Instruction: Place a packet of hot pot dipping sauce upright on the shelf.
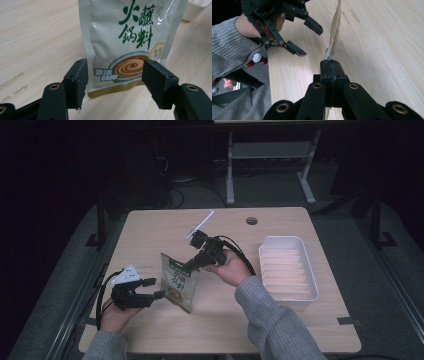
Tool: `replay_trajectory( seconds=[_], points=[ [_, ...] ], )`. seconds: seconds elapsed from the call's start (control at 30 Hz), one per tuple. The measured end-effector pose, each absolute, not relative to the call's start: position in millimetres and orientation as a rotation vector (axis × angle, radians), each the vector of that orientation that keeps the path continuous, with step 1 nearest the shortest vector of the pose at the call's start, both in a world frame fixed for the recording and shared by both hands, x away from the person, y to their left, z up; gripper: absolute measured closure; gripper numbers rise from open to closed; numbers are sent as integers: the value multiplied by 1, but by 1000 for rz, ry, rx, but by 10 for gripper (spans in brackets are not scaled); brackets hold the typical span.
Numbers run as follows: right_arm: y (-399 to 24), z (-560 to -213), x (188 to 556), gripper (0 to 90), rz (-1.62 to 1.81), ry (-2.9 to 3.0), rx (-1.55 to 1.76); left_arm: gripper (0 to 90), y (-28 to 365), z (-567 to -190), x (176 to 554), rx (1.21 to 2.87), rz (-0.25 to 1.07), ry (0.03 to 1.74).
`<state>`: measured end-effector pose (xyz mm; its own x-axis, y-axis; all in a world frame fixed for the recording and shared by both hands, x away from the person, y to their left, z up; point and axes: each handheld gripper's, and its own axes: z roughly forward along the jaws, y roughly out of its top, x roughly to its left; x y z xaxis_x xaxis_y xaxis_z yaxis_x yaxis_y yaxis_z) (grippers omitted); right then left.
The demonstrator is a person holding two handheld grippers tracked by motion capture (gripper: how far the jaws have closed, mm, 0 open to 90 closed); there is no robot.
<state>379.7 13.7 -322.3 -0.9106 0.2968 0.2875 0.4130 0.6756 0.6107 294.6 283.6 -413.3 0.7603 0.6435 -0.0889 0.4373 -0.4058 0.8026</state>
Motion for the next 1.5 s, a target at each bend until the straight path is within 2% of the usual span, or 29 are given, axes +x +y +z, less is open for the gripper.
replay_trajectory(
  seconds=[0.27,0.37,0.7,0.87,0.9,1.2,1.23,1.5],
  points=[
    [11,-314,371,900,-1044,-2729,-495,348,279,-408,292,2047,264,756],
    [13,-310,366,900,-1031,-2751,-455,380,277,-405,291,2048,250,733],
    [14,-301,351,900,-1015,-2805,-363,379,274,-398,288,2034,245,700],
    [12,-298,345,900,-1019,-2804,-304,419,269,-391,286,2040,231,653],
    [11,-297,342,900,-1020,-2801,-293,454,268,-389,285,2037,217,624],
    [8,-294,332,900,-1026,-2792,-211,576,256,-385,281,2075,117,513],
    [8,-293,329,900,-1022,-2793,-189,625,253,-384,280,2091,98,490],
    [2,-292,325,900,-1037,-2798,-175,826,245,-382,276,2141,54,416]
  ],
)
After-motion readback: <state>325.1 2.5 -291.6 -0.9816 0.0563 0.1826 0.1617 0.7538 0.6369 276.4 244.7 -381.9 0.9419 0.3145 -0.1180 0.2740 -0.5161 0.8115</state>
